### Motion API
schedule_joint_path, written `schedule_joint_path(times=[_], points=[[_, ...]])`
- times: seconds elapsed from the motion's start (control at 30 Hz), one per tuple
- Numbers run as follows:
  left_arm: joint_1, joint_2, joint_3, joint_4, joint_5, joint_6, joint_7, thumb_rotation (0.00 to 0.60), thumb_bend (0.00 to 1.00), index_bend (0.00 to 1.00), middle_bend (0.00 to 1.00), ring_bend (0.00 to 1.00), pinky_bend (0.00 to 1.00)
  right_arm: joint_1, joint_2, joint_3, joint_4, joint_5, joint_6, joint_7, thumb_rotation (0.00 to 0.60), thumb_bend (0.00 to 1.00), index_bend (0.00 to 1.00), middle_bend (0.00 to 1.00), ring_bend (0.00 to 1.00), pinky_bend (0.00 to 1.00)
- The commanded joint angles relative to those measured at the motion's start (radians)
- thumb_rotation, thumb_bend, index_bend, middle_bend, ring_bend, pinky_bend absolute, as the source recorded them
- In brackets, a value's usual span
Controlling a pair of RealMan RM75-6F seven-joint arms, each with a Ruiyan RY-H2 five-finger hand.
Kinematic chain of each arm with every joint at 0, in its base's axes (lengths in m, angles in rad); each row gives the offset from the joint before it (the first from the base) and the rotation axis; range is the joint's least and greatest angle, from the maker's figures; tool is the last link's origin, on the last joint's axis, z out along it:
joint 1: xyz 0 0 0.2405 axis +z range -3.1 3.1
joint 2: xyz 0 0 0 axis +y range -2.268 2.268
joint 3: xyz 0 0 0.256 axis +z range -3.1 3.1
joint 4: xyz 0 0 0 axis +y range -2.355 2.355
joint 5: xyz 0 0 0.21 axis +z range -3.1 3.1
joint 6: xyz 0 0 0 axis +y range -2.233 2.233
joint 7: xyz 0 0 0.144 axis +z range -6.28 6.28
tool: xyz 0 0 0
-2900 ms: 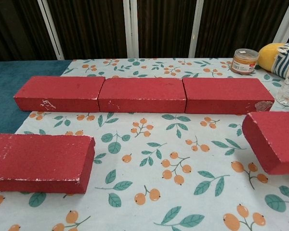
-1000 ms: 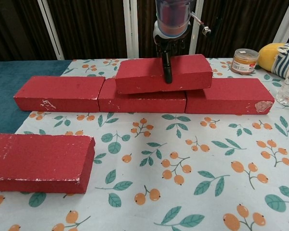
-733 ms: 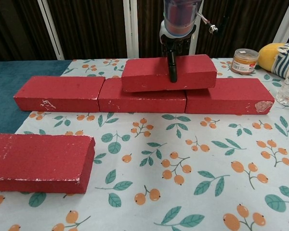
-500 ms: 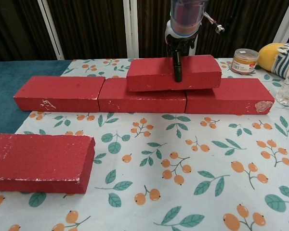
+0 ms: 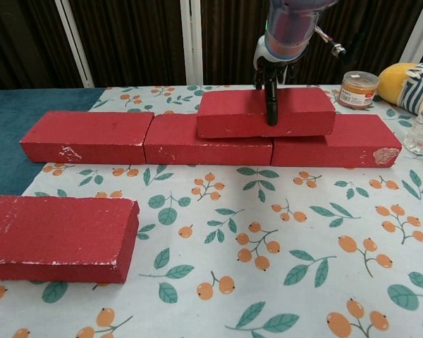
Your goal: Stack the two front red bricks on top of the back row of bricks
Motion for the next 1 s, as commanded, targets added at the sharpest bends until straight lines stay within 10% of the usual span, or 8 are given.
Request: schedule_joint_path(times=[0.03,1.0], points=[[0.001,-0.002,0.003,-0.002,0.007,0.005,0.003,0.6,0.0,0.01,0.0,0.0,0.1,-0.008,0.0,-0.004,-0.009,-0.009,-0.01,0.006,0.6,0.11,0.29,0.28,0.07,0.0],[0.0,-0.011,0.008,-0.015,-0.009,0.007,0.034,0.6,0.0,0.01,0.0,0.0,0.1,-0.057,0.042,-0.066,-0.064,-0.034,-0.083,0.102,0.6,0.11,0.29,0.28,0.07,0.0]])
